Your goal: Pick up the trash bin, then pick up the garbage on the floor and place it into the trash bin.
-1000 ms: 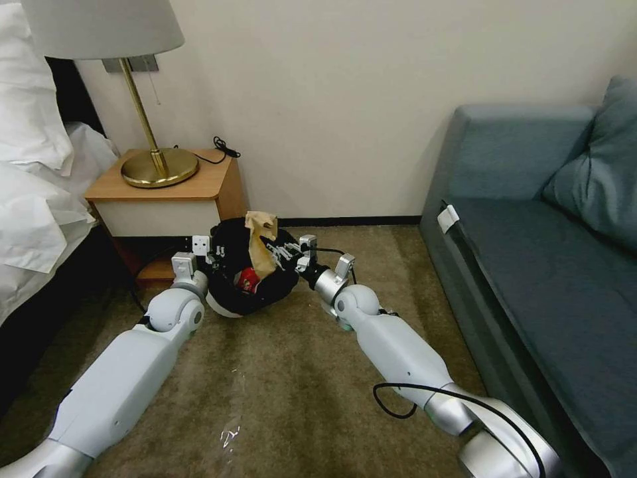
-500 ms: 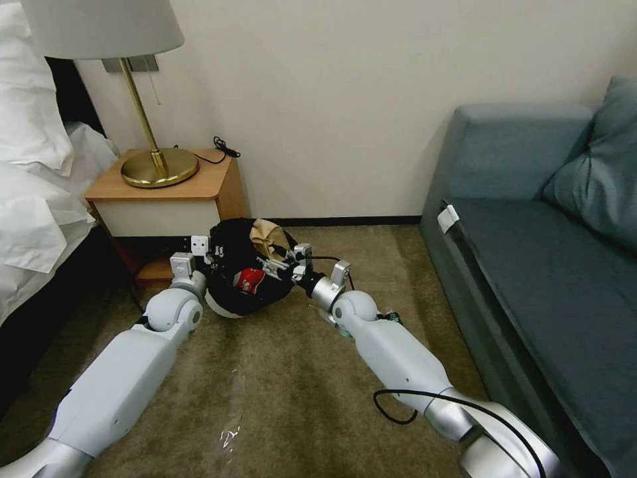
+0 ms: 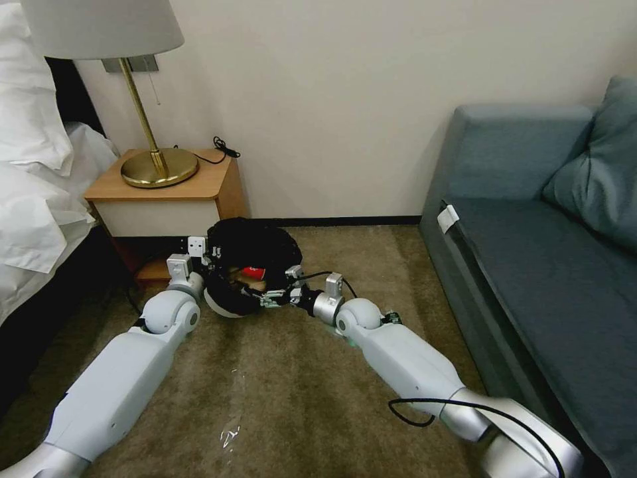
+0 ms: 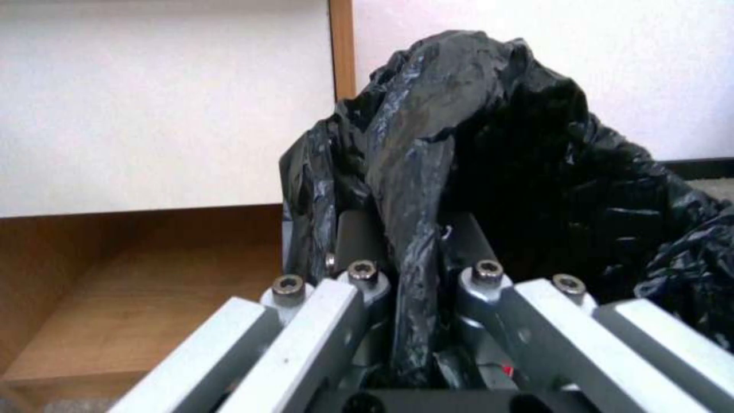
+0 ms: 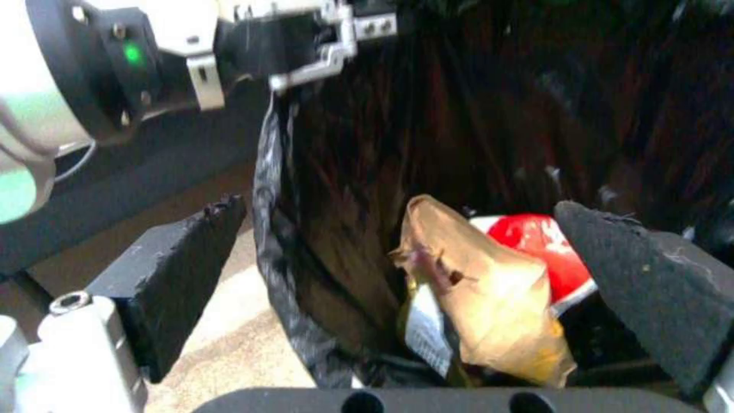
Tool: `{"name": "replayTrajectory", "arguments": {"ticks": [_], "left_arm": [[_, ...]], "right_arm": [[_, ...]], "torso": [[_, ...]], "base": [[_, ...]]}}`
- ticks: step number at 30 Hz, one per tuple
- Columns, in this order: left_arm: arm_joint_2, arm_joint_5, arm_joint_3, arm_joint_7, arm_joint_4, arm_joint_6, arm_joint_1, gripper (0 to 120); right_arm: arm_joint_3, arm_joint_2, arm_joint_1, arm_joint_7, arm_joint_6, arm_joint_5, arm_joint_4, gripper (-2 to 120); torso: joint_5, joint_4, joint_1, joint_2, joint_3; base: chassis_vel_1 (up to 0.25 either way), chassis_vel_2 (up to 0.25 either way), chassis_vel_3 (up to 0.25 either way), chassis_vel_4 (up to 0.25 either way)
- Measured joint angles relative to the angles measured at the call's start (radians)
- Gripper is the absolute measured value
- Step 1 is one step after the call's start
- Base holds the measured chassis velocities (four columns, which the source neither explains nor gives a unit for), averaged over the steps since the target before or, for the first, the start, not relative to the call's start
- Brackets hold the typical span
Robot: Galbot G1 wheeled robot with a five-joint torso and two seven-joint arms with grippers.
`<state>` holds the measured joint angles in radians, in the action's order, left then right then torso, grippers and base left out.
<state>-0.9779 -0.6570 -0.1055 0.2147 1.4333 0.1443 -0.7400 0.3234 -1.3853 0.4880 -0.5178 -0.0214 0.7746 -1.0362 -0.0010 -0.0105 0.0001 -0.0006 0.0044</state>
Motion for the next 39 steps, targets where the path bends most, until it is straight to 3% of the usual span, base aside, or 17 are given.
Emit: {"name": "replayTrajectory", "arguments": {"ticks": [11,16,18,23,32,39], "left_arm": [[0.011,0.001,-0.008,-0.012,0.0,-0.003,-0.002,5],[0.012,0.002,-0.008,-0.016,0.0,-0.003,-0.005,5],[0.013,0.005,-0.008,-0.016,0.003,-0.004,-0.008,5],[0.003,0.007,-0.013,-0.015,0.005,-0.005,-0.015,5],[-0.043,0.047,-0.015,-0.016,-0.008,-0.014,-0.044,5],[-0.051,0.055,-0.012,-0.017,-0.013,-0.015,-0.045,5]], "right_arm": [[-0.002,0.066,-0.024,0.062,-0.011,0.018,-0.075,100],[-0.011,0.121,-0.012,0.189,-0.038,0.018,-0.082,100],[-0.016,0.158,-0.003,0.286,-0.08,0.01,-0.073,100],[-0.033,0.223,0.012,0.375,-0.178,-0.055,-0.024,100],[-0.096,0.21,0.053,0.373,-0.164,-0.159,0.151,100],[-0.109,0.183,0.067,0.345,-0.121,-0.215,0.243,100]], "torso": [[0.0,0.0,0.0,0.0,0.0],[0.0002,0.0001,0.0,0.0,0.0],[0.0002,0.0,0.0,0.0,0.0],[0.0,-0.0003,0.0,0.0,0.0],[0.0002,0.0004,0.0,0.0,0.0],[-0.0001,0.0,0.0,0.0,0.0]], "base": [[0.0,0.0,0.0,0.0],[0.0,0.0,0.0,0.0],[0.0,0.0,0.0,0.0],[0.0,0.0,0.0,0.0],[0.0,0.0,0.0,0.0],[0.0,0.0,0.0,0.0]]}}
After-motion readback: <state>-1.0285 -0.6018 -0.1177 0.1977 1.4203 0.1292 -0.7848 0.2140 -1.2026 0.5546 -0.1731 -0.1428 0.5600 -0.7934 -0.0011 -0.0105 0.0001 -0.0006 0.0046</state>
